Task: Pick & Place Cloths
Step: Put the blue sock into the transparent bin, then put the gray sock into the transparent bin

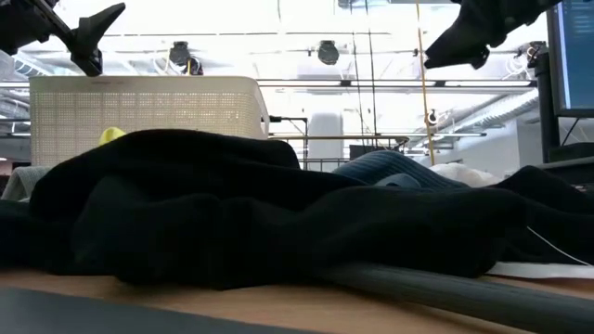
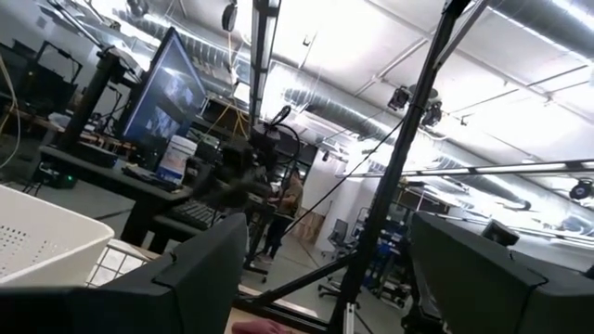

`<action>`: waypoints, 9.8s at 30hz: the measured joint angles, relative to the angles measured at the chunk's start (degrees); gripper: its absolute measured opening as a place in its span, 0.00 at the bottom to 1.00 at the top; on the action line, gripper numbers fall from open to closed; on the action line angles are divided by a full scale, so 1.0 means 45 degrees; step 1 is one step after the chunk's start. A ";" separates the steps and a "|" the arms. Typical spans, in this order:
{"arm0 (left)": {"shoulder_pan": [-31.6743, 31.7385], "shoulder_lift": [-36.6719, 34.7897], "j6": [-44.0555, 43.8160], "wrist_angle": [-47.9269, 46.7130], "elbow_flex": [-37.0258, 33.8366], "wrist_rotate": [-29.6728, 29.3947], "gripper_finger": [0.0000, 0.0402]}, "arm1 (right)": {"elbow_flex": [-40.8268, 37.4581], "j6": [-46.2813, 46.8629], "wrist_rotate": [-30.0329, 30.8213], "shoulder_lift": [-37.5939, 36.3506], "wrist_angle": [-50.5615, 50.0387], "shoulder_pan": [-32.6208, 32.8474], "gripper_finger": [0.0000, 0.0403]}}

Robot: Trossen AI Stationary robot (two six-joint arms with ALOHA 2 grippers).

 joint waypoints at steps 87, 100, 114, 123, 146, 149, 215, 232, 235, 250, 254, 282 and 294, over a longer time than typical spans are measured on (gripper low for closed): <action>-0.0005 0.1987 0.1816 0.0360 0.2595 -0.3337 0.77 | 0.4329 -0.4727 -0.0048 0.4895 0.5793 0.2287 0.00; 0.0000 0.8689 0.1833 -0.1641 0.7863 -0.5025 0.77 | 0.4329 -0.5484 -0.1039 0.5623 0.8025 0.2124 0.00; 0.0005 1.3274 0.3004 -0.1697 1.1375 -0.4981 0.77 | 0.4329 -0.6110 -0.3415 0.7097 1.1175 0.1264 0.00; 0.0555 1.4753 0.3285 -0.1689 1.2363 -0.4240 0.77 | 0.4324 -0.5737 -0.4023 0.7692 1.1555 0.0780 0.00; 0.2609 1.6279 0.3065 -0.1622 1.2822 -0.0456 0.77 | 0.4324 -0.5135 -0.4664 0.7809 1.1549 0.0471 0.00; 0.2780 1.6435 0.3060 -0.1723 1.2813 0.0033 0.77 | 0.4324 -0.5077 -0.4686 0.7815 1.1483 0.0476 0.00; 0.0580 1.5582 -1.4888 -2.2424 2.2831 0.6030 0.00 | 0.4319 -0.5045 -0.5254 0.7581 0.5925 0.0228 0.39; -0.1590 1.6030 -1.8398 -2.5750 2.2843 0.6346 0.00 | 0.3832 -0.4280 -0.5259 0.7591 0.6217 0.0228 0.39; -0.1858 1.6381 -1.8345 -2.6058 2.2842 0.6303 0.00 | 0.3809 -0.4280 -0.5259 0.7591 0.6221 0.0228 0.40; -0.3326 1.8382 -1.7983 -2.6029 2.1219 0.7565 0.00 | 0.3804 -0.4360 -0.5264 0.7591 0.6230 0.0228 0.39; -0.3507 1.8433 -1.8030 -2.4545 2.0090 0.7123 0.00 | 0.3804 -0.4373 -0.5268 0.7591 0.6230 0.0228 0.39; -0.5123 1.8433 -2.0017 -2.2328 1.5237 0.7457 0.18 | 0.3804 -0.4047 -0.5327 0.7591 0.6226 0.0243 0.39; -0.4956 1.7832 -1.9939 -2.2387 1.5484 0.9358 0.60 | 0.3800 -0.4041 -0.5332 0.7591 0.6222 0.0243 0.39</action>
